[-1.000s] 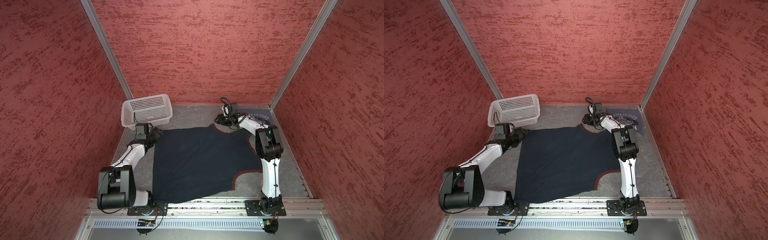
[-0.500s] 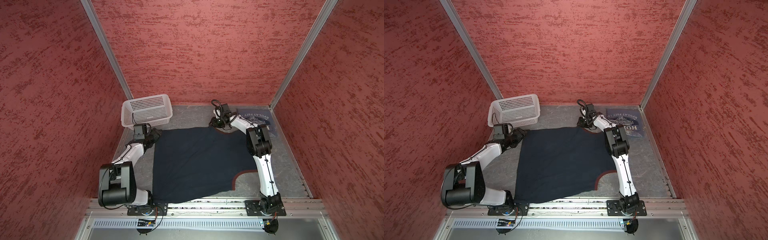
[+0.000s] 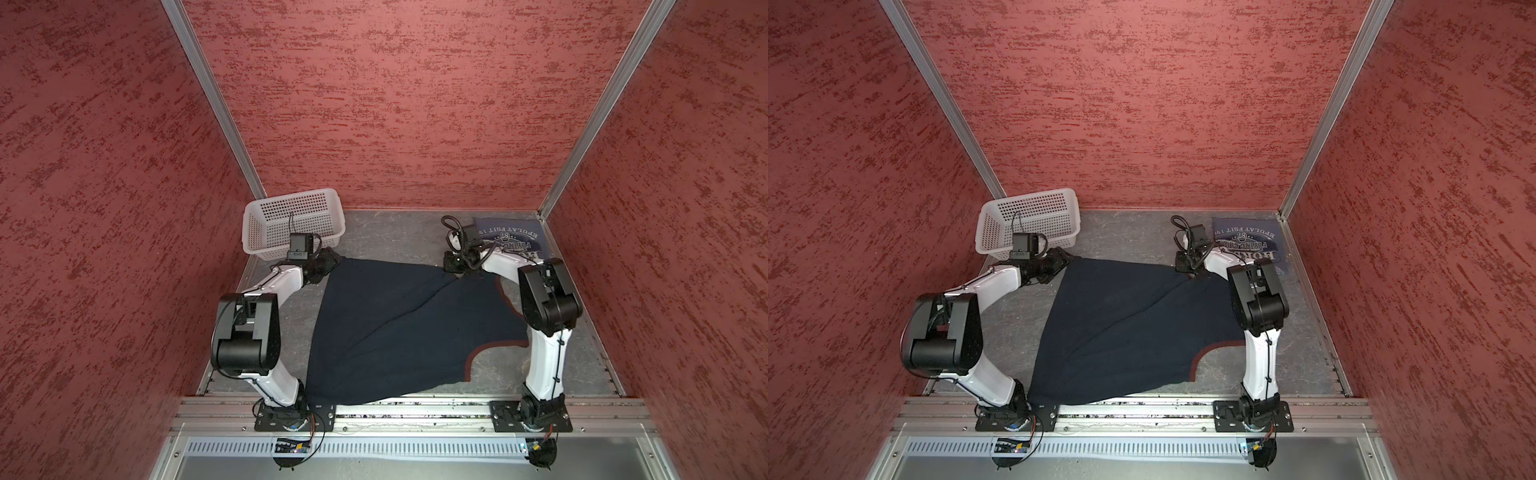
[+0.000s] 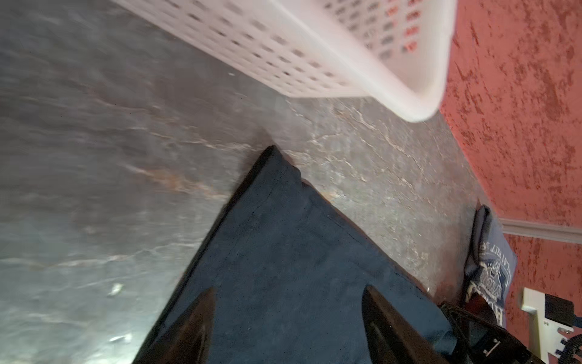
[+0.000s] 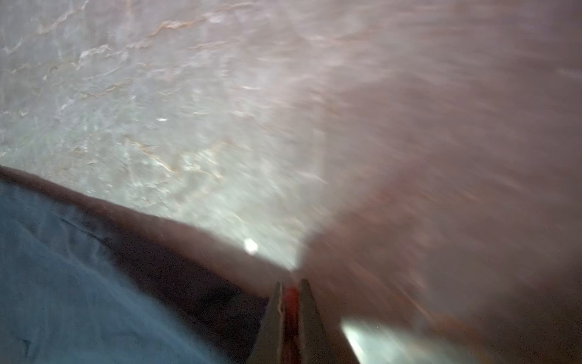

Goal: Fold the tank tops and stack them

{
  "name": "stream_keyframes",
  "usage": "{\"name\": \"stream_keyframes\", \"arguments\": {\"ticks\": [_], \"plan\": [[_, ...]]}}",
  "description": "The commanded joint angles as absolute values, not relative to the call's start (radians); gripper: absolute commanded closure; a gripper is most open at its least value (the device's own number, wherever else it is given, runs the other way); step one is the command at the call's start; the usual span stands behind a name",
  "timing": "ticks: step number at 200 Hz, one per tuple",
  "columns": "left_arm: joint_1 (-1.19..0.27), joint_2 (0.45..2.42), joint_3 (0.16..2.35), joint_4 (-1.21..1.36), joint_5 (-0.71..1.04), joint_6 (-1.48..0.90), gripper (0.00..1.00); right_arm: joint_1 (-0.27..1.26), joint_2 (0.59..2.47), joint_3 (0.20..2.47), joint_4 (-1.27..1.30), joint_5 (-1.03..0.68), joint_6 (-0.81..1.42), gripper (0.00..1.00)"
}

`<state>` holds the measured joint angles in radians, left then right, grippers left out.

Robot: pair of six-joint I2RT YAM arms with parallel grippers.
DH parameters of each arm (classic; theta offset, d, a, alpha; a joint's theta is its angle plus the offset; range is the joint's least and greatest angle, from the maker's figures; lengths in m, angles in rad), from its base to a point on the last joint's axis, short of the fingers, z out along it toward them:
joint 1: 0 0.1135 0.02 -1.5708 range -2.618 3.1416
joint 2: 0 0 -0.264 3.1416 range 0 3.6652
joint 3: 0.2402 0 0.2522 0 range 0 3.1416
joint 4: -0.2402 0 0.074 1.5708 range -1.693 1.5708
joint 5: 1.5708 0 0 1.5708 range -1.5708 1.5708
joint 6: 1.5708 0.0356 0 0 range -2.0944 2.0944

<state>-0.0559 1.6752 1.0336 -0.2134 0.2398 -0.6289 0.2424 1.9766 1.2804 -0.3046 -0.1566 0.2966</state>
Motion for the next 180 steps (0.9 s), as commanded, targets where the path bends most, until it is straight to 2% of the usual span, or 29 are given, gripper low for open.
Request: {"name": "stream_keyframes", "arguments": {"ticks": [1, 39, 80, 135, 180], "plan": [[-0.162, 1.735, 1.138, -0.283, 0.153, -0.58, 0.27, 0.19, 1.871, 1.175, -0.211, -0.054, 0.336, 1.0], [-0.304, 1.918, 1.407, -0.446, -0.029, -0.547, 0.28, 0.122, 1.816, 1.109, -0.208, -0.064, 0.346, 1.0], [-0.34, 2.187, 1.757, -0.658, -0.204, -0.528, 0.31, 0.119, 1.819, 1.096, -0.185, -0.103, 0.357, 1.0], [-0.338, 2.426, 2.083, -0.814, -0.232, -0.516, 0.36, 0.119, 1.811, 1.079, -0.164, -0.125, 0.359, 1.0], [-0.338, 2.511, 2.183, -0.866, -0.234, -0.529, 0.48, 0.119, 1.819, 1.087, -0.155, -0.135, 0.354, 1.0]]}}
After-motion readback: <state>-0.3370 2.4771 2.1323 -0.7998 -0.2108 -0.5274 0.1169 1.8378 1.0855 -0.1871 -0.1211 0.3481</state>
